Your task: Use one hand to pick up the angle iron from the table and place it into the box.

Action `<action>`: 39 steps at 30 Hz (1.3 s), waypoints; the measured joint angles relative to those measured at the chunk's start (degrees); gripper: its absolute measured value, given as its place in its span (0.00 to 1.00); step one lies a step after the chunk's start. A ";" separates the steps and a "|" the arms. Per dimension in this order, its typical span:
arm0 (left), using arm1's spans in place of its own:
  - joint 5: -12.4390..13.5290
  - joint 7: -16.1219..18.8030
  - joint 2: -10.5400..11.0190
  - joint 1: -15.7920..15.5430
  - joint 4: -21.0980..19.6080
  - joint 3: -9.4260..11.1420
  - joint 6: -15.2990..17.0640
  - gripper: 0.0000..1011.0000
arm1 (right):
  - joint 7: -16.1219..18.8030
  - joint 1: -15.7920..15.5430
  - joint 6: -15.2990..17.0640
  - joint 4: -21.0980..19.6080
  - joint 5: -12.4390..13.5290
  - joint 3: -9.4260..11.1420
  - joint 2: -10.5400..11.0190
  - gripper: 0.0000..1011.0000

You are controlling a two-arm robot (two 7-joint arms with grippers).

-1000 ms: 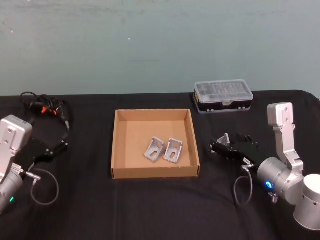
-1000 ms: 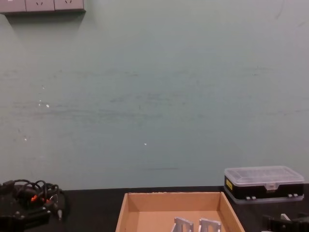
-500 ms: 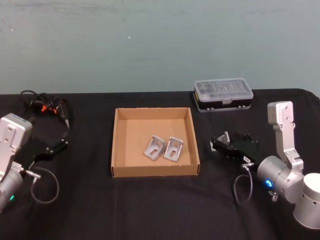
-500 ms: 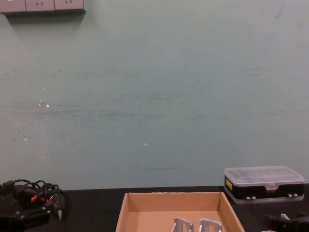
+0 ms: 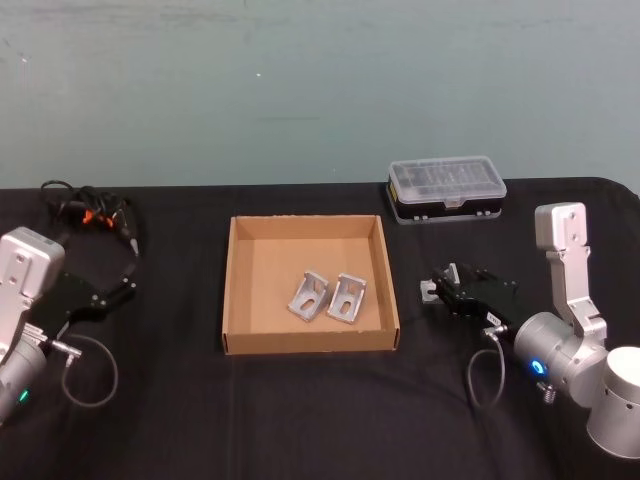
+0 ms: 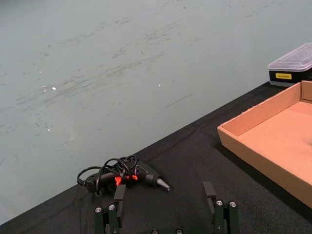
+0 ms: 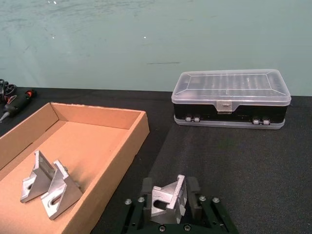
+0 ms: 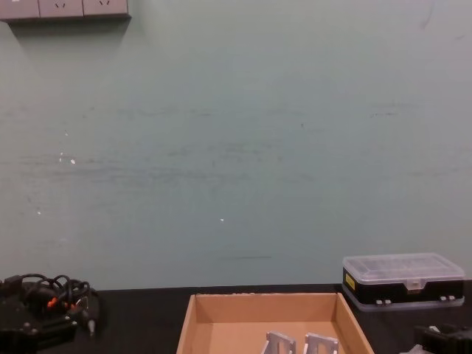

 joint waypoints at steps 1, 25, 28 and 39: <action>0.00 0.00 0.00 0.00 0.00 0.00 0.00 0.99 | -0.01 0.00 0.00 0.00 0.00 0.00 0.00 0.44; 0.00 0.00 0.00 0.00 0.00 0.00 0.00 0.99 | -0.05 0.00 -0.05 0.00 -0.01 0.00 0.00 0.06; 0.00 0.00 0.00 0.00 0.00 0.00 0.00 0.99 | -0.05 0.00 -0.05 0.00 -0.01 0.00 0.00 0.06; 0.00 0.00 0.00 0.00 0.00 0.00 0.00 0.99 | 0.95 0.00 -0.80 -0.13 0.14 -0.09 0.20 0.06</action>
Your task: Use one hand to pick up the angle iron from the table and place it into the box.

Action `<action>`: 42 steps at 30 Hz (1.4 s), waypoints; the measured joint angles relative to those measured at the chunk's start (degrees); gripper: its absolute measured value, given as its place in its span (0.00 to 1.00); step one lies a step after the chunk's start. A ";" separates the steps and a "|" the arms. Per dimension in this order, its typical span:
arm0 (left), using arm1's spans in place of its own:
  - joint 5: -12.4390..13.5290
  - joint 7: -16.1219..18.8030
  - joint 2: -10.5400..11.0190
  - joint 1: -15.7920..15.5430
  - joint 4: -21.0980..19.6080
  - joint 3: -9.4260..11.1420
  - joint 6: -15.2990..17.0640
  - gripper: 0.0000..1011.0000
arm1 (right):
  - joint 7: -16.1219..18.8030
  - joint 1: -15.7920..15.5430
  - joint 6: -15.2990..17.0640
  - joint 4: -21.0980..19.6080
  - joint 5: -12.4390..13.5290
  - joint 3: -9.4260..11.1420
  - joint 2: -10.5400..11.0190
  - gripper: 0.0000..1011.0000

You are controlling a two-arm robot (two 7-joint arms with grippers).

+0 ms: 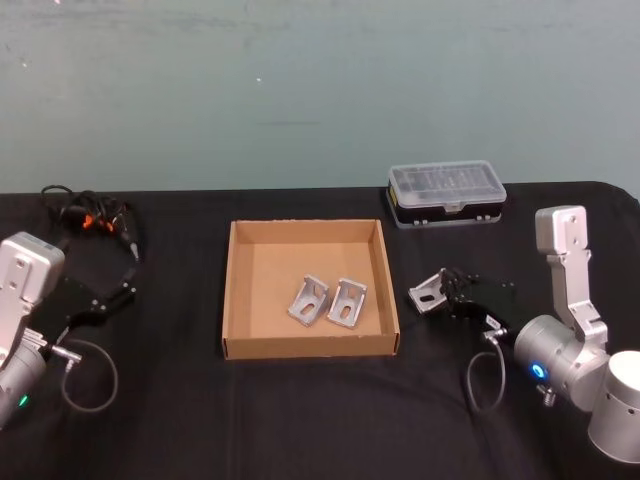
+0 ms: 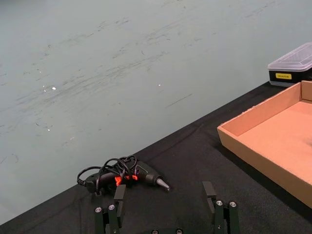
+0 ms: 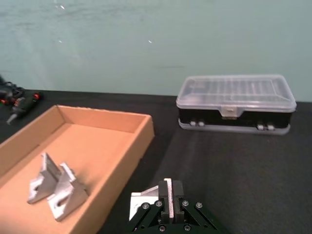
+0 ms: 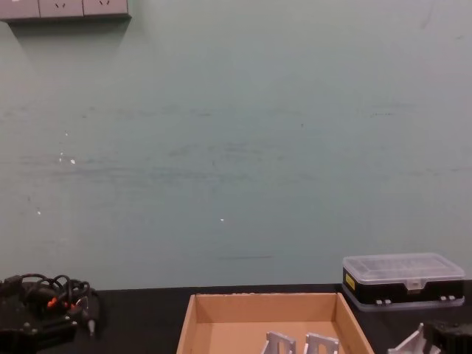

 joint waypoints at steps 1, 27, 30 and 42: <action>0.00 0.00 0.00 0.00 0.00 0.00 0.00 0.99 | 0.29 -0.02 -0.22 -0.11 0.08 -0.01 0.04 0.06; 0.00 0.00 0.00 0.00 0.00 0.00 0.00 0.99 | 8.43 7.09 -7.05 0.62 0.81 -5.85 0.02 0.06; 0.00 0.00 0.00 0.00 0.00 0.00 0.00 0.99 | 9.64 8.78 -7.63 2.36 0.51 -7.33 -0.59 0.06; 0.00 0.00 0.00 0.00 0.00 0.00 0.00 0.99 | 12.43 15.78 -10.32 11.93 -1.34 -12.58 -4.29 0.06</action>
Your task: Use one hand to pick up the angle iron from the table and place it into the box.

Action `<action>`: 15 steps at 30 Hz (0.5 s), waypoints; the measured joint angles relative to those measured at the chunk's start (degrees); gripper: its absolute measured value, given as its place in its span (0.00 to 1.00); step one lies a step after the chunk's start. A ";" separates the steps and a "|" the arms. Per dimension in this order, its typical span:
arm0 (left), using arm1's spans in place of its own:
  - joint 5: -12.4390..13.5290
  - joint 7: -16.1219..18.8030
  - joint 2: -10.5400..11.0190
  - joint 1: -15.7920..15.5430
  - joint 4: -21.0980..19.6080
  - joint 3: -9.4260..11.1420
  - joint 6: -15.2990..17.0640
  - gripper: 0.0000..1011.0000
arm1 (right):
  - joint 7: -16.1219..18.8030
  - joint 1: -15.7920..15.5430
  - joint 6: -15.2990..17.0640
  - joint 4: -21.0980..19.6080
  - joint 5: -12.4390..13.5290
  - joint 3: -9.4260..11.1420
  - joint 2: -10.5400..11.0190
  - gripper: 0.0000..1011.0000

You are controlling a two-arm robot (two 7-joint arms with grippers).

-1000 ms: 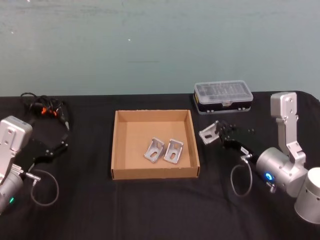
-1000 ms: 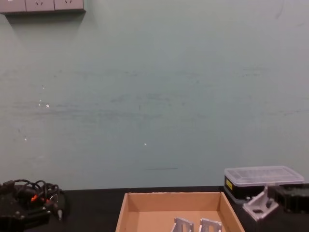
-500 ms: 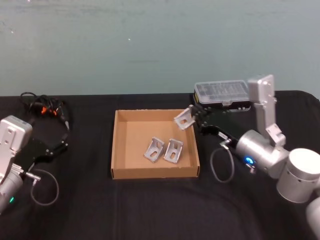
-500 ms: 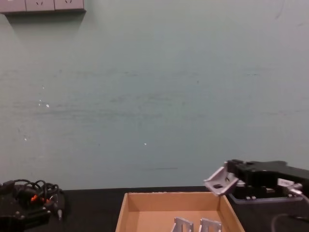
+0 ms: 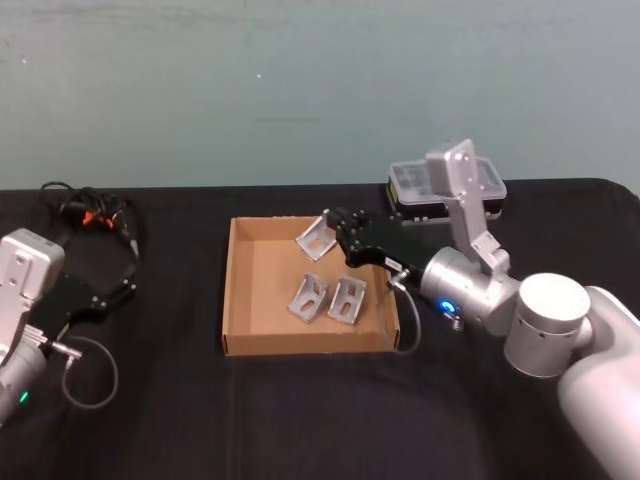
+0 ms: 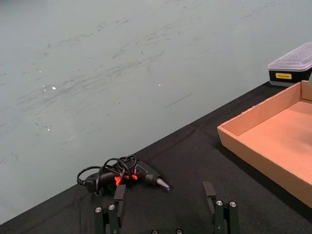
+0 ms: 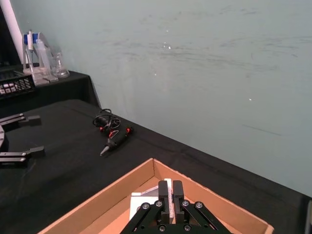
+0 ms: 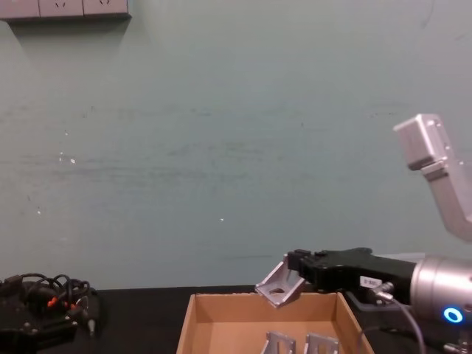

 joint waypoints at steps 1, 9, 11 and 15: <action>0.00 0.00 0.00 0.00 0.00 0.00 0.00 0.99 | 0.00 0.29 -0.12 0.52 -0.11 -0.14 -0.17 0.06; 0.00 0.00 0.00 0.00 0.00 0.00 0.00 0.99 | -0.57 3.55 -1.39 6.57 -1.44 -0.81 -2.32 0.06; 0.00 0.00 0.00 0.00 0.00 0.00 0.00 0.99 | -0.77 4.12 -1.45 7.71 -1.77 -0.89 -2.75 0.06; 0.00 0.00 0.00 0.00 0.00 0.00 0.00 0.99 | -0.87 4.48 -1.46 8.63 -2.02 -0.92 -3.13 0.06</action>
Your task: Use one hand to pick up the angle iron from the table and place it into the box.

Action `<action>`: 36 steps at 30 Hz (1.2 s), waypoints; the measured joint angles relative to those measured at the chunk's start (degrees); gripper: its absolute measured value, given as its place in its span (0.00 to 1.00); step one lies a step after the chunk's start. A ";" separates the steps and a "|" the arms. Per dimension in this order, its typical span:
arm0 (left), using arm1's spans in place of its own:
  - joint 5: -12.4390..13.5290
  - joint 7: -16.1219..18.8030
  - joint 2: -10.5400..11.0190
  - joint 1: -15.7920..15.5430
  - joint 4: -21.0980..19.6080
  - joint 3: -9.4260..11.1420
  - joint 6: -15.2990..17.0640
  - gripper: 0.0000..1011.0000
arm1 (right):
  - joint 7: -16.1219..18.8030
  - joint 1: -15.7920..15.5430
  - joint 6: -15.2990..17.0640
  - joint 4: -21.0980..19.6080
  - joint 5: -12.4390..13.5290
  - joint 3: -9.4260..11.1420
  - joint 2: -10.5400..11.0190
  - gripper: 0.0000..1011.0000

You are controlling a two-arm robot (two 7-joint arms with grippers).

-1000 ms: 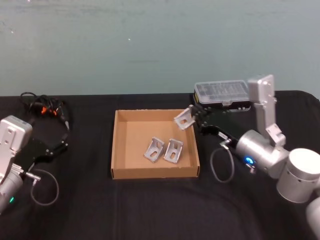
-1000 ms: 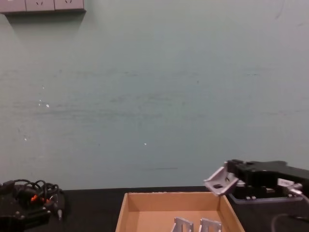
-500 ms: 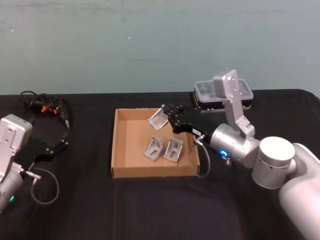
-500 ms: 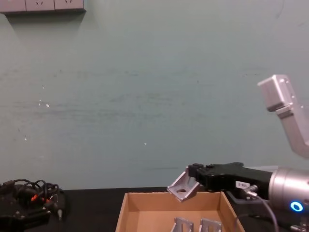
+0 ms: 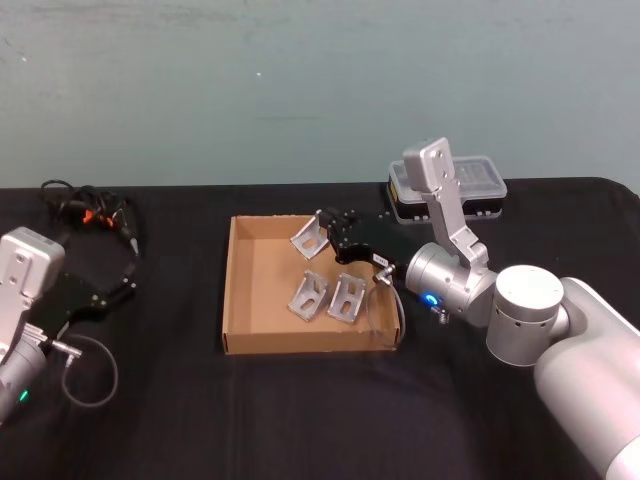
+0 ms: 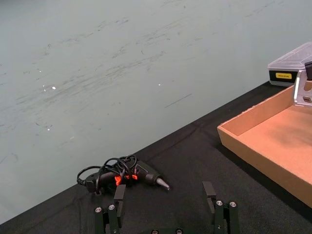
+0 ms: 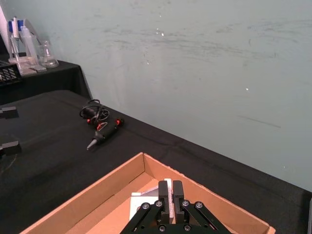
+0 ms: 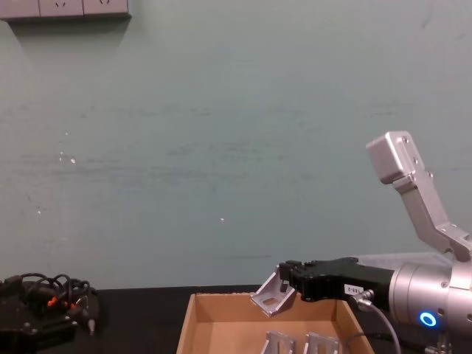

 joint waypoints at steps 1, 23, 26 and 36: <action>0.00 0.00 0.00 0.00 0.00 0.00 0.00 0.99 | -0.07 0.10 0.03 0.31 -0.13 0.02 -0.14 0.06; 0.00 0.00 0.00 -0.01 0.00 0.00 0.00 0.99 | -0.17 -0.05 0.13 -0.14 0.03 0.10 0.01 0.09; 0.00 0.00 0.00 0.00 0.00 0.00 0.00 0.99 | -0.16 -0.06 0.13 -0.16 0.05 0.10 0.03 0.18; 0.00 0.00 0.00 0.00 0.00 0.00 0.00 0.99 | -0.16 -0.11 0.13 -0.22 0.06 0.09 0.06 0.48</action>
